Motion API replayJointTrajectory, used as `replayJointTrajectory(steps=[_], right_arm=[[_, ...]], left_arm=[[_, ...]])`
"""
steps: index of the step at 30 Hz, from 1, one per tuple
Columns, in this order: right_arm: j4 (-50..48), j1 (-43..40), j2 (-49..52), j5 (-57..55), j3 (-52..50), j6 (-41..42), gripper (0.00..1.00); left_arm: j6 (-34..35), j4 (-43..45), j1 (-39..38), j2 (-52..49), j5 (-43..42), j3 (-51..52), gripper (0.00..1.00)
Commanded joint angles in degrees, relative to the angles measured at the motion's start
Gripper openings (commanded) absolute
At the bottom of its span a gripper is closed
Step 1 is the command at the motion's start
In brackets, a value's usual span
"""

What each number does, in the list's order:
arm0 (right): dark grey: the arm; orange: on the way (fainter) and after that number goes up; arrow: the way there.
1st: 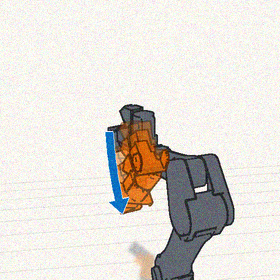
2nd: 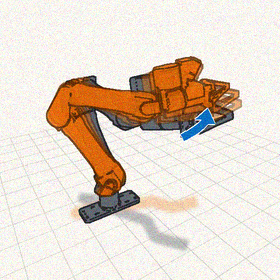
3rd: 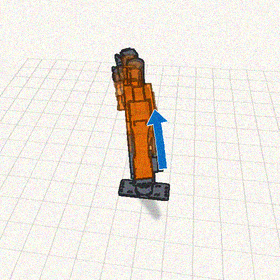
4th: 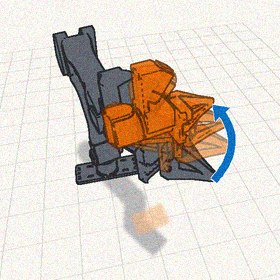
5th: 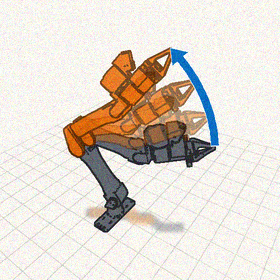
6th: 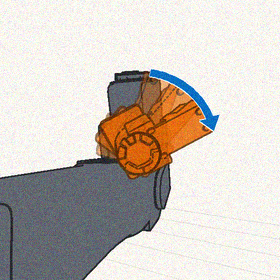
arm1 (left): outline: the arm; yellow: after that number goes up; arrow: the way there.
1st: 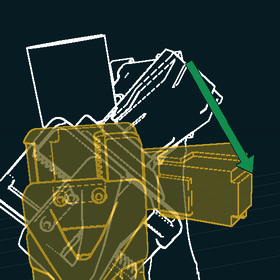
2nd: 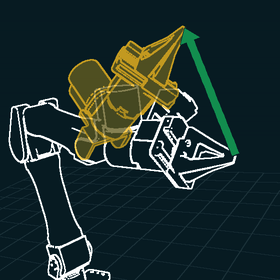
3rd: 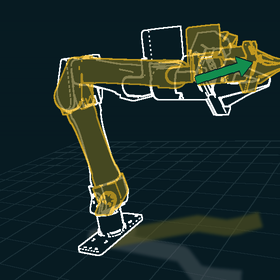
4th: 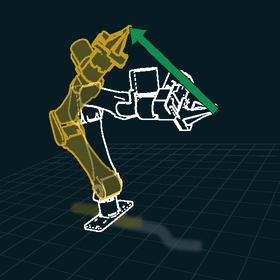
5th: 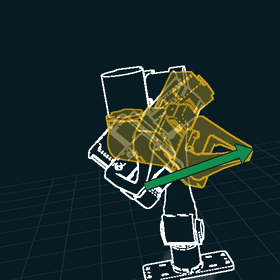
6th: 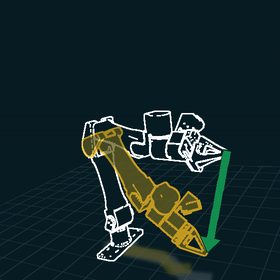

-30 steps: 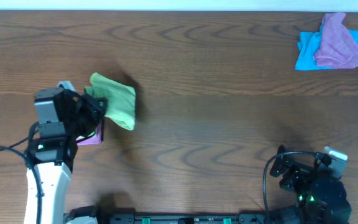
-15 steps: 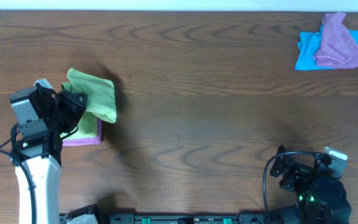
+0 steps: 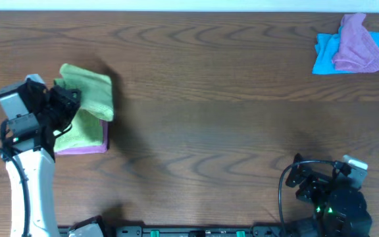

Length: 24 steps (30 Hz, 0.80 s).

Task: Fold the cloth
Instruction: 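Carry the folded cloth left with the left gripper onto the cloth stack, then lower the cloth onto the stack and open the left gripper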

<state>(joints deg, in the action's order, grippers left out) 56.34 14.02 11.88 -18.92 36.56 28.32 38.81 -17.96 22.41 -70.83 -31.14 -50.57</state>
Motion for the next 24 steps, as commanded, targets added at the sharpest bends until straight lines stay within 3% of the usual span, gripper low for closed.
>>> replayJointTrajectory(steps=[1,24], right_arm=[[0.07,-0.87,-0.24,-0.57,-0.26,0.98,0.99],[0.09,-0.87,-0.24,-0.57,-0.26,0.98,0.99]], left_arm=[[-1.46,-0.87,2.47,-0.02,-1.86,-1.84,0.05],[-4.87,-6.84,6.54,0.00,-1.18,-1.84,0.06]])
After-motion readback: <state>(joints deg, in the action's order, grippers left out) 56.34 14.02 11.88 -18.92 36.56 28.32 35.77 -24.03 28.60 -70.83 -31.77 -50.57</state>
